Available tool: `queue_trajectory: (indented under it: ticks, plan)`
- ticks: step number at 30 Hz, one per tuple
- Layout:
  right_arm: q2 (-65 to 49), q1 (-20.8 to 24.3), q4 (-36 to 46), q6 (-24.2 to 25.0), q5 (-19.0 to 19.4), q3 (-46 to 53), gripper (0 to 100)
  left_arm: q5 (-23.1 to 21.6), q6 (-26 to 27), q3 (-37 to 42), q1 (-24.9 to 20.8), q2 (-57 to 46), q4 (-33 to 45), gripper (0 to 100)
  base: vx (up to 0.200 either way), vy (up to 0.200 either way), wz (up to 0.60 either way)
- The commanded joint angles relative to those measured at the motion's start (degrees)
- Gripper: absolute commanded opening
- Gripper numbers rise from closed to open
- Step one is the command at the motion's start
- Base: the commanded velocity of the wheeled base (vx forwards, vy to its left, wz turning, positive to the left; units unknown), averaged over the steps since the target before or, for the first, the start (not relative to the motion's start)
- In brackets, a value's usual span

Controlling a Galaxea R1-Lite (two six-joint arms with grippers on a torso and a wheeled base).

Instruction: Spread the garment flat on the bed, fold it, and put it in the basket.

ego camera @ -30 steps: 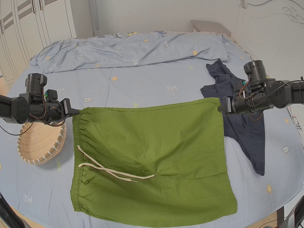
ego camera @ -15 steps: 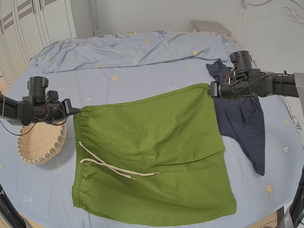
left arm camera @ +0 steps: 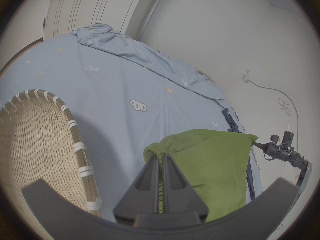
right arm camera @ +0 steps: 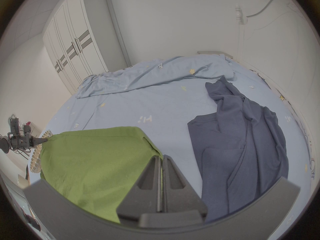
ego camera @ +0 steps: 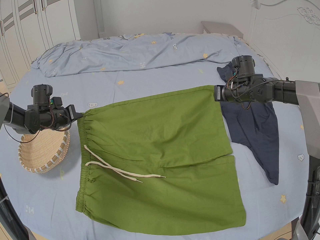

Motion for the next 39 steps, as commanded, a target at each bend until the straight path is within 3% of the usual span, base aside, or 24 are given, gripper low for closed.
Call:
queue_trajectory:
  ticks: [1,6,33,34,35,39]
  plan:
    - [2.5,0.7,0.0,0.1,-0.1,-1.2,0,0.0,0.1,-0.1,0.0,1.0,-0.3,0,0.0,0.0,0.0]
    - [3.0,0.8,-0.1,0.0,-0.2,-1.3,0,0.2,5.7,-0.4,0.6,2.7,-0.3,0,0.0,0.0,0.0]
    - [10.0,0.9,-1.3,-0.1,-2.0,-3.3,0,0.3,5.8,-5.7,1.0,5.7,-0.2,0,0.0,0.0,0.0]
    - [10.1,0.9,-1.3,-0.1,-2.0,-3.3,0,0.3,5.8,-5.7,1.0,5.7,-0.2,100,0.0,0.0,0.0]
    - [10.3,0.9,-1.3,-0.1,-2.0,-3.3,100,0.3,5.8,-5.8,1.0,5.7,-0.2,100,0.0,0.0,0.0]
    - [10.2,0.9,-1.4,0.1,-2.0,-3.3,100,0.3,5.9,-5.9,0.6,5.7,-0.3,100,0.0,0.0,0.0]
